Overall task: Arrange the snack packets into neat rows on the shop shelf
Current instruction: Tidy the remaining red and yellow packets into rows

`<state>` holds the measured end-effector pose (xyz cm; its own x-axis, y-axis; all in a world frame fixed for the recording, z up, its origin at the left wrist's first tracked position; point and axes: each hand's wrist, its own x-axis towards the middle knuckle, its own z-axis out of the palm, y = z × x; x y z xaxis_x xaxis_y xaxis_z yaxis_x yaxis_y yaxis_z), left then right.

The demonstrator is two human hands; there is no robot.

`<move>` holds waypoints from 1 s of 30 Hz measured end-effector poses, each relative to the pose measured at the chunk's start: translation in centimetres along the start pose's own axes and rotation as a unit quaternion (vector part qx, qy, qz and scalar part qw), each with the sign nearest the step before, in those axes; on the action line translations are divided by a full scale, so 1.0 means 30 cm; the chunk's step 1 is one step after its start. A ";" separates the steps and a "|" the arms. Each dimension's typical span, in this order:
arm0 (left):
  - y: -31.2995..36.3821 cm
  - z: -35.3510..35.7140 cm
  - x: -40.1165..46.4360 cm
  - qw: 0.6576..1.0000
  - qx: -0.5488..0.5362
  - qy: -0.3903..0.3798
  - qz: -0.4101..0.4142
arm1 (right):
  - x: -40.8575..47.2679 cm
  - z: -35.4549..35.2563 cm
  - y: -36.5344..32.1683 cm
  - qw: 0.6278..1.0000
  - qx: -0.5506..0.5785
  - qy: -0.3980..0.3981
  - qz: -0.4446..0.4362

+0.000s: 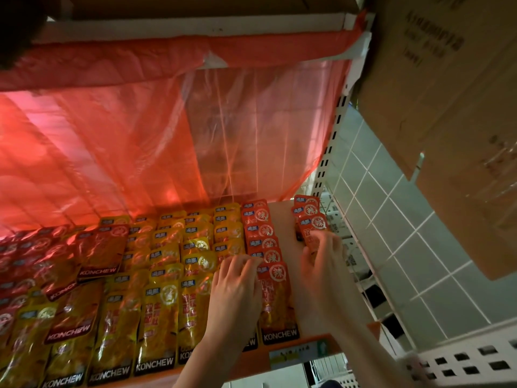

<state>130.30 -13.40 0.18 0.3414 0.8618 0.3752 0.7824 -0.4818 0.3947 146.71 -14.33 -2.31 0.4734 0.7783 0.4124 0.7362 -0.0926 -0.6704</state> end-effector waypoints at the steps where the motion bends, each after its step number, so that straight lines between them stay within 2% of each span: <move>1: -0.003 0.001 0.011 1.000 -0.002 -0.004 0.001 | 0.038 0.009 0.006 1.000 -0.023 -0.002 0.017; 4: -0.004 0.011 0.054 1.000 -0.008 -0.016 -0.003 | 0.141 0.060 0.039 0.994 -0.080 -0.036 0.065; 10: -0.001 0.019 0.115 0.998 -0.025 -0.045 -0.024 | 0.232 0.151 0.051 0.980 -0.107 -0.074 0.153; 16: -0.012 0.018 0.122 0.999 -0.030 -0.035 -0.018 | 0.221 0.165 0.058 0.980 -0.128 -0.069 0.133; 24: -0.031 0.017 0.125 0.999 -0.041 -0.021 -0.022 | 0.210 0.158 0.044 0.982 -0.126 -0.121 0.066; 30: -0.040 -0.002 0.126 0.998 -0.052 -0.021 -0.033 | 0.246 0.171 0.031 0.978 -0.094 -0.173 0.069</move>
<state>130.62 -9.58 1.19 0.3139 0.8969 0.3117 0.7465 -0.4359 0.5028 148.41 -5.47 -3.05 0.4067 0.9108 0.0703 0.7681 -0.2993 -0.5660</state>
